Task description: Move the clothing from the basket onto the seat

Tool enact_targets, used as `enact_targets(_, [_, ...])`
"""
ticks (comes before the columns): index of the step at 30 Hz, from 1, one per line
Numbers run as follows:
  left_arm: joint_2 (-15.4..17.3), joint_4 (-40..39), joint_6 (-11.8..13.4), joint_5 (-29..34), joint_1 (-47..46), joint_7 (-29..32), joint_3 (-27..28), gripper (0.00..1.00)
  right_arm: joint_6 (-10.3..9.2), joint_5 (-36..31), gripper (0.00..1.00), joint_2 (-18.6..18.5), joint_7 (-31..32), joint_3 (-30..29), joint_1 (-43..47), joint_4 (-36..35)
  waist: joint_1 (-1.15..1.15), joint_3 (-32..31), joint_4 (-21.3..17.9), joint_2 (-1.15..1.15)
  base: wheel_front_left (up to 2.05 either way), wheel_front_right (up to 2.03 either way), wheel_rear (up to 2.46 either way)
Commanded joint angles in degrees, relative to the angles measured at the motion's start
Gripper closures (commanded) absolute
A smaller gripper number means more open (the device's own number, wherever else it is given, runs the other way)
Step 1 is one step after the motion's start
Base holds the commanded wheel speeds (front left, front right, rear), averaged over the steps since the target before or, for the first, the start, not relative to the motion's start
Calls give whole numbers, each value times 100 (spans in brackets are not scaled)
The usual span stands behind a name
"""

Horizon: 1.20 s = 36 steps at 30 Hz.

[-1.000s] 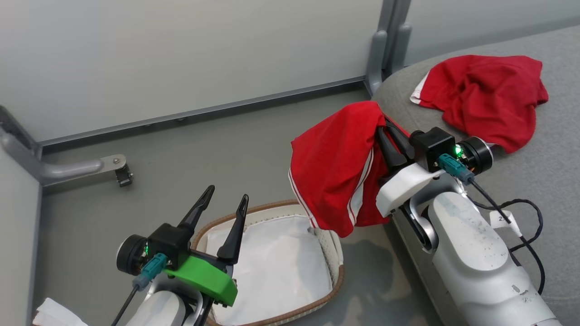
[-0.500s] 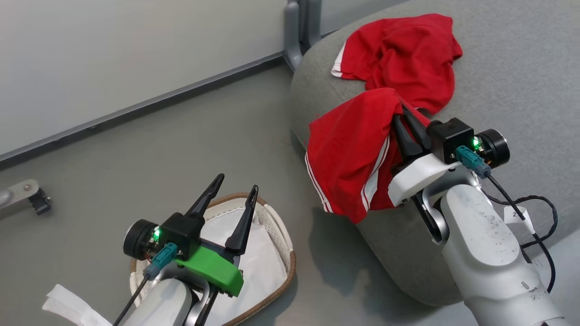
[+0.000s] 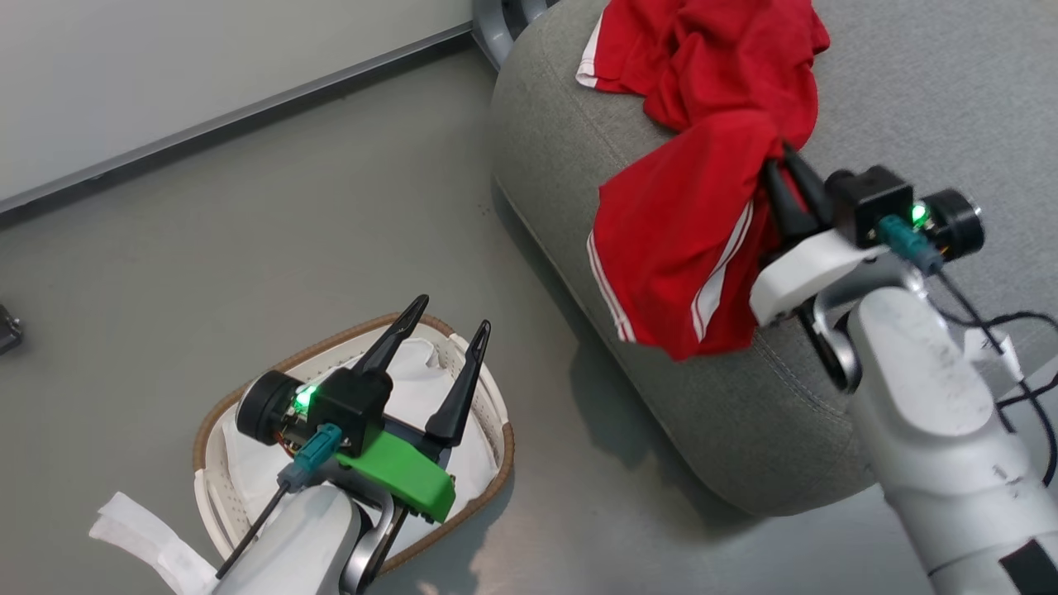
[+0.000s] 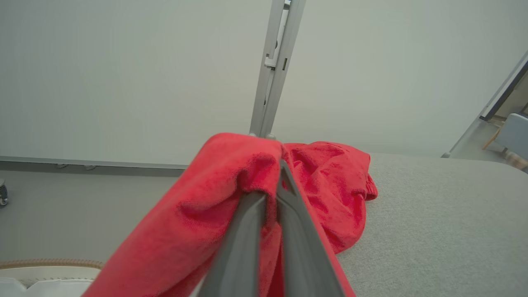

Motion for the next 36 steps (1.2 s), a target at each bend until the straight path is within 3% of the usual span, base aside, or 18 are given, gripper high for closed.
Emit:
enact_targets(1, [53, -20, -18, 29, -135, 2, 3, 0, -8, -5, 100, -139, -5, -57, -258, 32, 0, 180, 183, 0, 0, 0, 0])
enact_targets(13, [109, -223, -35, 325, -591, 119, -227, 0, -8, -244, 100, -1734, 269, -831, -2434, 837, 0, 1028, 1131, 0, 0, 0, 0])
enact_targets(18, [67, -328, -53, 391, -767, 149, -321, 0, -8, -372, 100, -2484, 505, -1405, -2858, 1109, 0, 1382, 1552, 0, 0, 0, 0])
enact_targets(21, [73, -400, -59, 422, -846, 158, -363, 0, -8, -492, 100, -2731, 642, -1802, -2930, 1307, 0, 1586, 1727, 0, 0, 0, 0])
enact_targets(26, [80, -469, -32, 450, -929, 158, -379, 0, -8, -707, 100, -2658, 732, -2581, -2619, 1740, 0, 1859, 1886, 0, 0, 0, 0])
enact_targets(28, [75, -493, -18, 456, -954, 155, -389, 0, -8, -1010, 100, -2572, 730, -2637, -2406, 1903, 0, 1953, 1921, 0, 0, 0, 0])
enact_targets(36, [189, -525, 60, 453, -1005, 157, -335, 0, -8, -1218, 97, -1833, 260, -3119, -2061, 2392, 0, 2116, 1752, 0, 0, 0, 0])
